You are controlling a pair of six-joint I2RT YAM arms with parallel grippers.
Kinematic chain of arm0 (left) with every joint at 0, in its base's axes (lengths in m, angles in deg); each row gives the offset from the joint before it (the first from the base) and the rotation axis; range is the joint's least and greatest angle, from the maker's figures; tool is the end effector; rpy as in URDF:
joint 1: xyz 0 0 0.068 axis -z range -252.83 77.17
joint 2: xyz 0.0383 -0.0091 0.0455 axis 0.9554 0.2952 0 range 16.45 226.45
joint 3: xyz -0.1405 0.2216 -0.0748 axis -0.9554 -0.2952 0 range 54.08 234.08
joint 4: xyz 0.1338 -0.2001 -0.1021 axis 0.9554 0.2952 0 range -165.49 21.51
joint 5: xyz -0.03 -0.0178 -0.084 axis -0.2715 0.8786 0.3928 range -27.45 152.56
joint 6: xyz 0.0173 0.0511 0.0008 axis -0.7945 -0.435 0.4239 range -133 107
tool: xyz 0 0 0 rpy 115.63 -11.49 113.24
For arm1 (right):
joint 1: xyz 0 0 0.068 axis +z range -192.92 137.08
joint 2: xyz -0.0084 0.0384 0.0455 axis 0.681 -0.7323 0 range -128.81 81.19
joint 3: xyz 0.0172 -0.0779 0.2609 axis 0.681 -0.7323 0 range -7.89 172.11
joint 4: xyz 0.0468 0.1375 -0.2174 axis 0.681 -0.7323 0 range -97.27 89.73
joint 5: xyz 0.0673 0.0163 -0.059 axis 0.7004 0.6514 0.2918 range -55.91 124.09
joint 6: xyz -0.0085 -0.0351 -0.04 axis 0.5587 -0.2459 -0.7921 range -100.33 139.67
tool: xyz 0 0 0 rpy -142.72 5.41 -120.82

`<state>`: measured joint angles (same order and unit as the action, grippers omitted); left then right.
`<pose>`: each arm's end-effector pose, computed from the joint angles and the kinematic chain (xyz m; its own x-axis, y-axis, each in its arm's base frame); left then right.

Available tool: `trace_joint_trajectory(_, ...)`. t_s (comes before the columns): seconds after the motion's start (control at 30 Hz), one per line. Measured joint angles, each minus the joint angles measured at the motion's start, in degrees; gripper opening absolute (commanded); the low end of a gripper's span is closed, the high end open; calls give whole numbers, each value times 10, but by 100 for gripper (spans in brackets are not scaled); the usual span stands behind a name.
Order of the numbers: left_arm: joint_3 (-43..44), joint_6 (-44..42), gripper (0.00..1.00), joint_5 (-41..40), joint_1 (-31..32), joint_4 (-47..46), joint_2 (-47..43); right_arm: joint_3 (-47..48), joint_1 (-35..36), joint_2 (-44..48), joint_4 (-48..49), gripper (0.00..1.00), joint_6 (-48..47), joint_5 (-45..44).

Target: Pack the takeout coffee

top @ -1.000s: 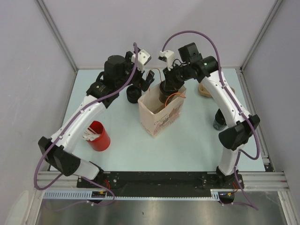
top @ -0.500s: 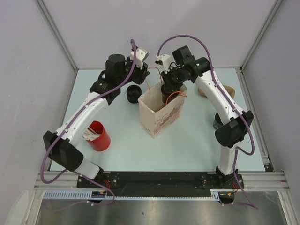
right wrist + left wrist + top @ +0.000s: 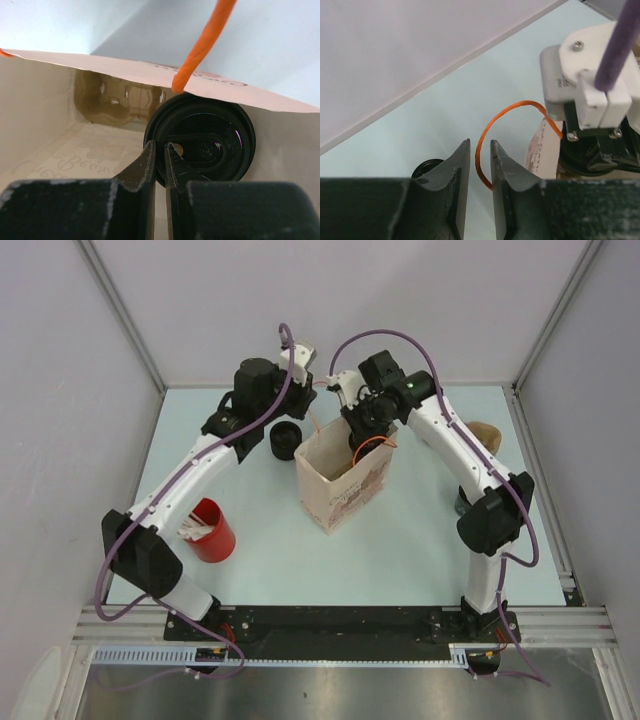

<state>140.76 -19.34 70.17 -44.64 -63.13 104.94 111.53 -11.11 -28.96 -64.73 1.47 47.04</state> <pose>0.3202 -0.1771 0.4028 -0.1503 0.2048 -0.9672 0.6018 0.7951 0.0748 0.3401 0.2204 0.3709 -0.4685 -0.6488 -0.5996 -0.8092 0.5875 -0.0034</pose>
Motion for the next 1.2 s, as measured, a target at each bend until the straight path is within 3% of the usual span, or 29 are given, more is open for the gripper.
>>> trace_joint_trajectory(0.53,-8,19,23,-89,0,-11,14,-33,-1,-7,17,0,-8,-9)
trace_joint_trajectory(1.0,-18,26,22,-96,0,-20,15,9,0,-69,-41,0,-14,19)
trace_joint_trajectory(1.2,-22,30,13,-106,0,-26,15,15,0,-69,-63,0,-18,21)
